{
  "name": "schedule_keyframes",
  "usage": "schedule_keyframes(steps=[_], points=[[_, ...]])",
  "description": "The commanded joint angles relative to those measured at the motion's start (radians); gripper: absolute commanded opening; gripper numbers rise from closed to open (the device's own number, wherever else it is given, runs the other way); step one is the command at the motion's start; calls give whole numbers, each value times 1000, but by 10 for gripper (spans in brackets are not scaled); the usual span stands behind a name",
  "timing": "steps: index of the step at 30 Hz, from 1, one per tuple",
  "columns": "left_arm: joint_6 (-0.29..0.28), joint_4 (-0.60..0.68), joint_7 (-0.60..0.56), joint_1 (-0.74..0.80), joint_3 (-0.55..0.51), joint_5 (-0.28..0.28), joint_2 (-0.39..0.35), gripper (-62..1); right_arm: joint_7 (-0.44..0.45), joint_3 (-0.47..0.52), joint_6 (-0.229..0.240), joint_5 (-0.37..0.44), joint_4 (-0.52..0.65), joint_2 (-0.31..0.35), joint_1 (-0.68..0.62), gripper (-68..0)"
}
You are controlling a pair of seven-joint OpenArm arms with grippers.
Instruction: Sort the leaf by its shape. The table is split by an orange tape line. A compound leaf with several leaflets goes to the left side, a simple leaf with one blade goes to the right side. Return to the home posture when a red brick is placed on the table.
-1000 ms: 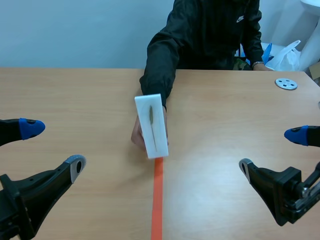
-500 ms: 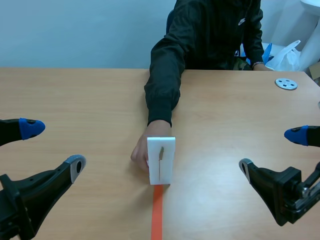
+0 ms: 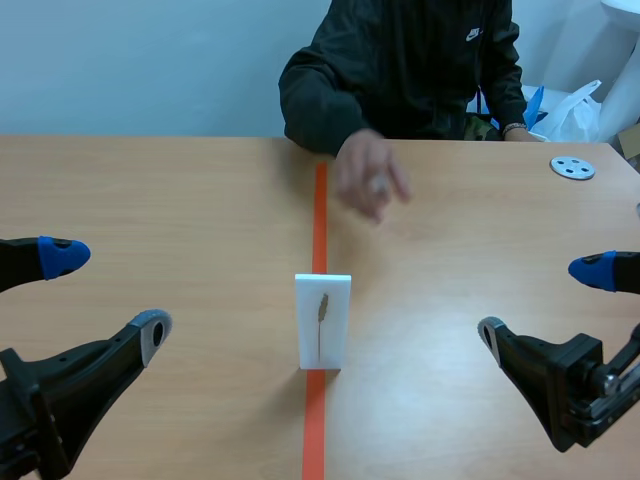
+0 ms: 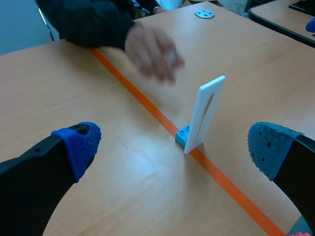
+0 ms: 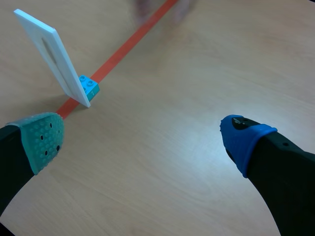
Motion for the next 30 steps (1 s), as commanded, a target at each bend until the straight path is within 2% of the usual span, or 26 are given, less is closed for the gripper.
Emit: schedule_keyframes(steps=[1, 4, 8, 12, 15, 27, 30], points=[[-2, 16, -8, -1, 3, -6, 5, 14, 14, 13, -1, 11, 4, 8, 6, 4], [-2, 16, -5, -1, 3, 1, 5, 14, 14, 13, -1, 11, 4, 8, 6, 4], [-14, 16, 20, -10, 5, 48, 5, 14, 14, 13, -1, 11, 4, 8, 6, 4], [-24, 14, 43, -38, 15, 51, 5, 14, 14, 13, -1, 11, 4, 8, 6, 4], [-30, -3, 44, -71, 36, 87, 5, 14, 14, 13, -1, 11, 4, 8, 6, 4], [-67, -215, 30, -243, 182, 105, 5, 14, 14, 13, -1, 11, 4, 8, 6, 4], [-66, -274, 1, -298, 232, 145, 5, 14, 14, 13, -1, 11, 4, 8, 6, 4]])
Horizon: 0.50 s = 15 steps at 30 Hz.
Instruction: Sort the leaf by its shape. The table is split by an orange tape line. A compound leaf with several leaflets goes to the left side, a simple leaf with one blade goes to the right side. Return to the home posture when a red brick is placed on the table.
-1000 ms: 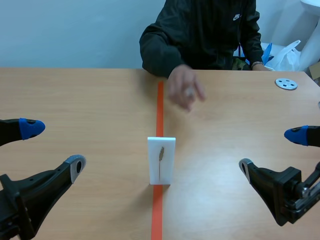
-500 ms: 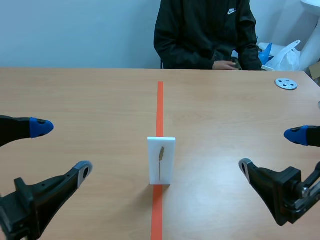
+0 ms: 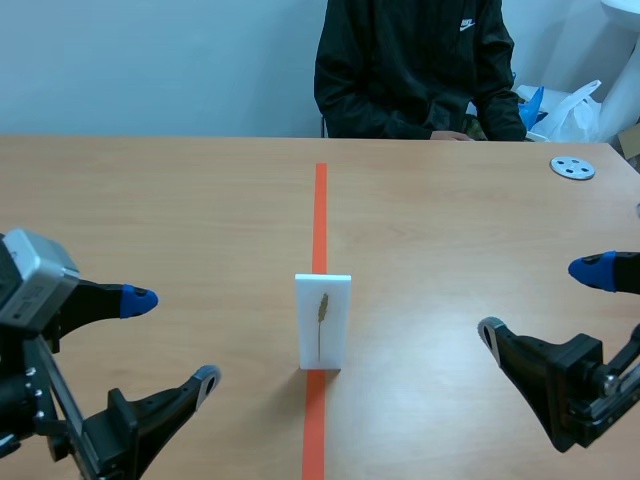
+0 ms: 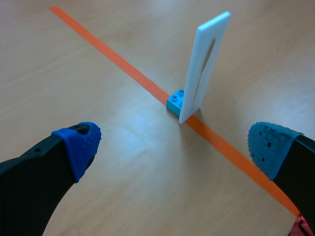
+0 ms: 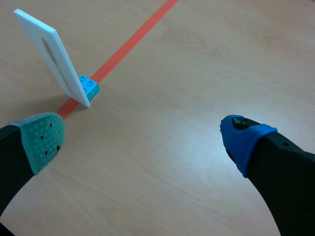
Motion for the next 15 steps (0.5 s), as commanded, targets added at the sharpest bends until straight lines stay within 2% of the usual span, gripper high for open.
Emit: schedule_keyframes(steps=[1, 7, 15], points=[[-3, -4, -31, -32, 20, 0, 5, 14, 14, 13, -1, 11, 4, 8, 6, 4], [-3, -117, -87, -145, 117, 82, 22, 14, 14, 13, -1, 11, 4, 8, 6, 4], [1, -281, -176, -278, 229, 162, 69, 14, 14, 13, -1, 11, 4, 8, 6, 4]])
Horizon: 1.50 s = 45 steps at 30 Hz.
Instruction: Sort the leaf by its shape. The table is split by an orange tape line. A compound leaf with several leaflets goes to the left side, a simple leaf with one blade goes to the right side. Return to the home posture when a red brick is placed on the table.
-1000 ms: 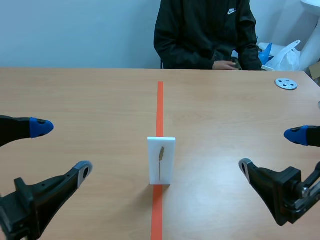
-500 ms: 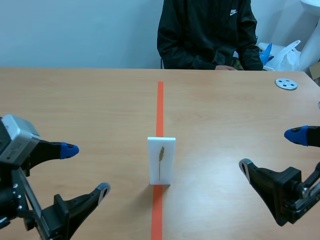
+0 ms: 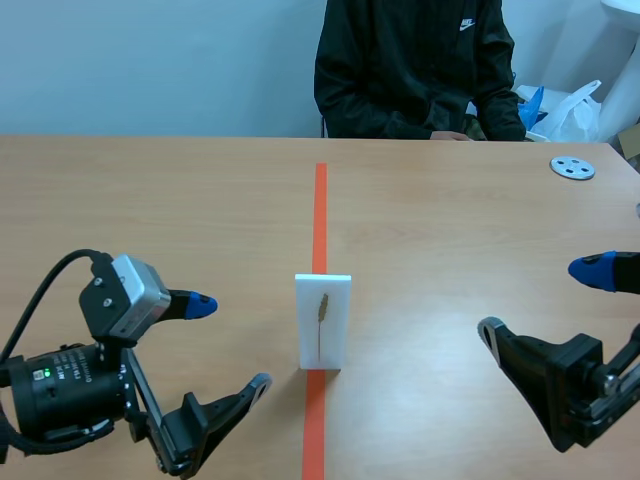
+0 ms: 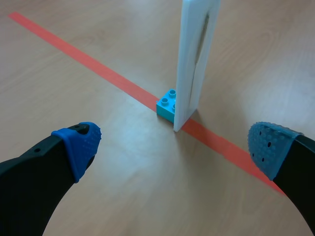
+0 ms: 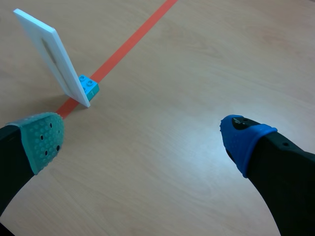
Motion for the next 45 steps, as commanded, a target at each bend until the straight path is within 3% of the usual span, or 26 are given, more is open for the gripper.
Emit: schedule_keyframes(steps=[1, 8, 19, 23, 34, 39, 44, 45], points=[[0, -2, -22, -20, 9, -7, 15, 14, 14, 13, -1, 11, 4, 8, 6, 4], [0, -128, -92, -109, 90, 34, 71, 14, 14, 13, -1, 11, 4, 8, 6, 4], [66, -308, -146, -260, 223, 86, 178, 14, 14, 13, -1, 11, 4, 8, 6, 4], [98, -351, -159, -299, 253, 90, 193, 14, 14, 13, -1, 11, 4, 8, 6, 4], [95, -389, -170, -327, 288, 91, 196, 14, 14, 13, -1, 11, 4, 8, 6, 4], [94, -389, -187, -327, 311, 91, 196, -144, 14, 13, -1, 11, 4, 8, 6, 4], [94, -389, -189, -326, 325, 88, 196, -155, 14, 13, -1, 11, 4, 8, 6, 4], [94, -389, -191, -327, 325, 88, 196, -180, 14, 13, -1, 11, 4, 8, 6, 4]])
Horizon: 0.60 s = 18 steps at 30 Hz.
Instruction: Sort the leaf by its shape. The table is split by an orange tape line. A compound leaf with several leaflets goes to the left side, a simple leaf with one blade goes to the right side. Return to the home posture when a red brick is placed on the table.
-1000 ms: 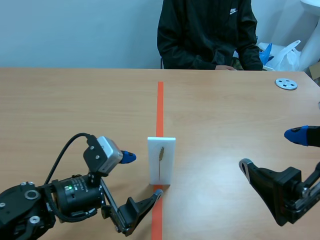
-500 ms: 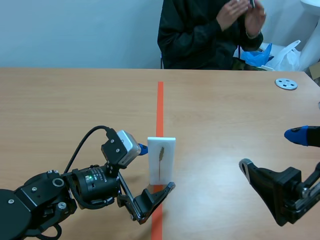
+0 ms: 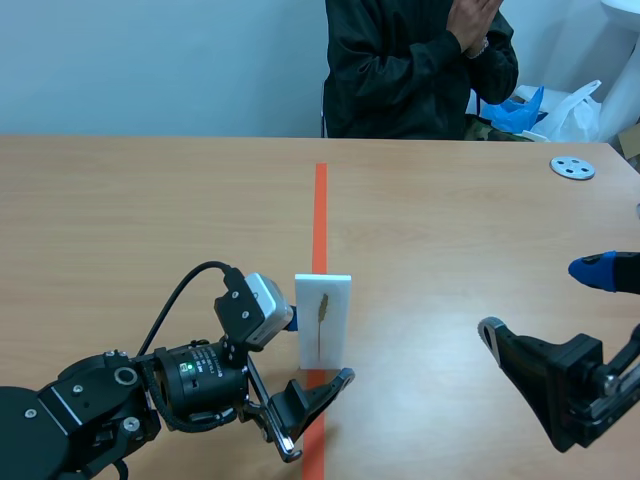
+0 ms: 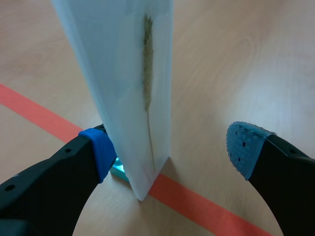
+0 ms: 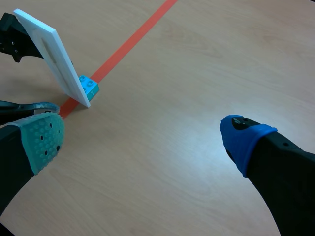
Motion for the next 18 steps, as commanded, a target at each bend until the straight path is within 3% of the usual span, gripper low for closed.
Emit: schedule_keyframes(steps=[1, 13, 18], points=[[-2, 16, -21, -5, -1, -11, 5, -211, 14, 13, -1, 11, 4, 8, 6, 4], [7, 16, -21, -5, -1, -26, 5, -562, 14, 13, -1, 11, 4, 8, 6, 4], [7, 18, -21, -5, -2, -27, 5, -569, 14, 13, -1, 11, 4, 8, 6, 4]])
